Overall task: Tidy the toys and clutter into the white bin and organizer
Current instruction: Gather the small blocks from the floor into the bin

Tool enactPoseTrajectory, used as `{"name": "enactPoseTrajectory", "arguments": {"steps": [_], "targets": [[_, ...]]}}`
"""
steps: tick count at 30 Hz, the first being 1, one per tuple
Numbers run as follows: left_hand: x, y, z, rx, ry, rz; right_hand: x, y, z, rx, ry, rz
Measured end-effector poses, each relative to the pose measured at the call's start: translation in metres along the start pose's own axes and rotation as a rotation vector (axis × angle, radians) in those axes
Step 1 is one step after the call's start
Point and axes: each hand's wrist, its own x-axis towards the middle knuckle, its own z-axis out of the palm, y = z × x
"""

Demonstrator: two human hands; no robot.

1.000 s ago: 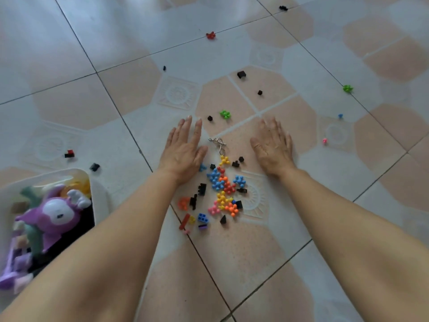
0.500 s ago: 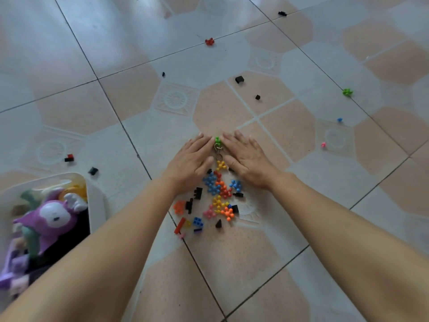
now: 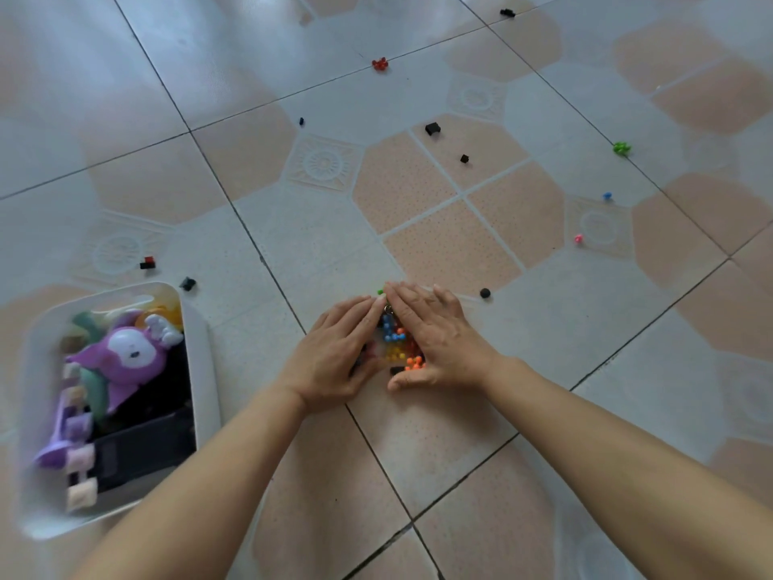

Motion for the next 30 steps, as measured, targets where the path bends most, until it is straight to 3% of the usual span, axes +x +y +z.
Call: {"name": "enactPoseTrajectory", "arguments": {"steps": [6,16,23,30], "targets": [[0.000,0.005,0.007,0.025,0.143,-0.068,0.013,-0.001,0.013,-0.044,0.276,-0.062],[0.003,0.006,0.009,0.172,0.252,-0.093,0.018,-0.008,0.010,-0.045,0.452,-0.165],[0.013,0.005,0.001,0.159,0.224,-0.102,0.022,-0.012,0.004,-0.109,0.443,-0.118],[0.009,0.014,-0.010,-0.121,0.304,-0.321,0.025,-0.021,-0.013,0.141,0.345,0.020]]}}
